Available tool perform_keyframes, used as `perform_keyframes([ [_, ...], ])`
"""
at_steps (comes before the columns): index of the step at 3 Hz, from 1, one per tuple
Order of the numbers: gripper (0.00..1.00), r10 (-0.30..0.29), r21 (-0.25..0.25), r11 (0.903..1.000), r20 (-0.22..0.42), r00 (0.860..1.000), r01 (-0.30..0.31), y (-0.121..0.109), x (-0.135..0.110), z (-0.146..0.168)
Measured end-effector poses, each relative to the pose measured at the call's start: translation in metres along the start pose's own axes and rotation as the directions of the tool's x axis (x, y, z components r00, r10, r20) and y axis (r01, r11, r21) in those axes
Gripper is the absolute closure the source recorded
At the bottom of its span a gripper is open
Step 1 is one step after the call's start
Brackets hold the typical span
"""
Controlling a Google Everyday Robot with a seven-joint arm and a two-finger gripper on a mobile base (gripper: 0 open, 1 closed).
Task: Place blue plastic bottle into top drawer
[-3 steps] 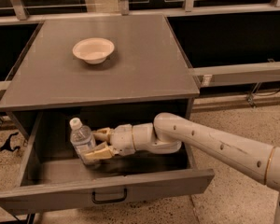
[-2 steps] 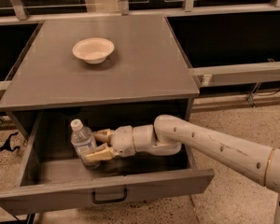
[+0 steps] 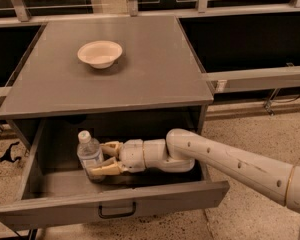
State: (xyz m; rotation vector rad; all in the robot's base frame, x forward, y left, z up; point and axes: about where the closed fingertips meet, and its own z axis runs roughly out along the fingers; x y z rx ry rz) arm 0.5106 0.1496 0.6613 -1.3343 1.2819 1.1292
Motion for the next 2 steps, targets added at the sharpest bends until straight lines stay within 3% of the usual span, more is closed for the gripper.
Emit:
perform_keyframes([
  [1,0.86,-0.001,0.001,1.0000,0.002,1.000,0.001,0.0006,0.0006,-0.0001],
  [2,0.55,-0.001,0.001,1.0000,0.002,1.000,0.001,0.0007,0.0006,-0.0001],
])
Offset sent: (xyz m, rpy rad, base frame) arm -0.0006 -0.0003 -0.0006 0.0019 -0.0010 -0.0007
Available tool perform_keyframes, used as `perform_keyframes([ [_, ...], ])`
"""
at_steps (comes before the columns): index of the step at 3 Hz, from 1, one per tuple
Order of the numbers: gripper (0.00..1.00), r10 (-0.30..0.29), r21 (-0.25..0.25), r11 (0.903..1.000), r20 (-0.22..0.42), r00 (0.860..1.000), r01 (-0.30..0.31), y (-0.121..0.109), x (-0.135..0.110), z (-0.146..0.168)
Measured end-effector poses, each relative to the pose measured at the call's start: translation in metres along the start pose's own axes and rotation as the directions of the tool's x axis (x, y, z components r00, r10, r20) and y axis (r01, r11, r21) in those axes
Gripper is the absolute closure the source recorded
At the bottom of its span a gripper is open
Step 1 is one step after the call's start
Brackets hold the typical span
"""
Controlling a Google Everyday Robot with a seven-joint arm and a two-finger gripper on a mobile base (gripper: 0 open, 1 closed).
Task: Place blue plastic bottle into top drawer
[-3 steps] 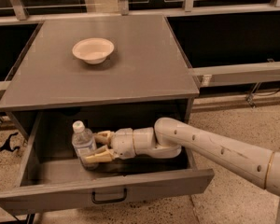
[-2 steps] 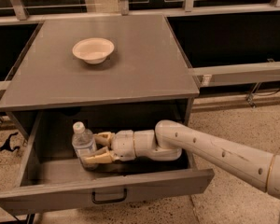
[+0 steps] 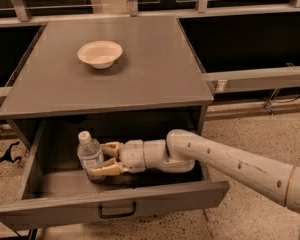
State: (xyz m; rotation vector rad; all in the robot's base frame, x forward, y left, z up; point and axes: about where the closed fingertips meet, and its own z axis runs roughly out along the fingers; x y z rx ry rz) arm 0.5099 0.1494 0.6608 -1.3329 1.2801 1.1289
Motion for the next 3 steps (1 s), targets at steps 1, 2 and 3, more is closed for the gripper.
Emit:
perform_keyframes([
  [1,0.32,0.000,0.000,1.0000,0.000,1.000,0.000,0.0000,0.0000,0.0000],
  [2,0.00,0.000,0.000,1.0000,0.000,1.000,0.000,0.0000,0.0000,0.0001],
  [3,0.00,0.000,0.000,1.0000,0.000,1.000,0.000,0.0000,0.0000,0.0001],
])
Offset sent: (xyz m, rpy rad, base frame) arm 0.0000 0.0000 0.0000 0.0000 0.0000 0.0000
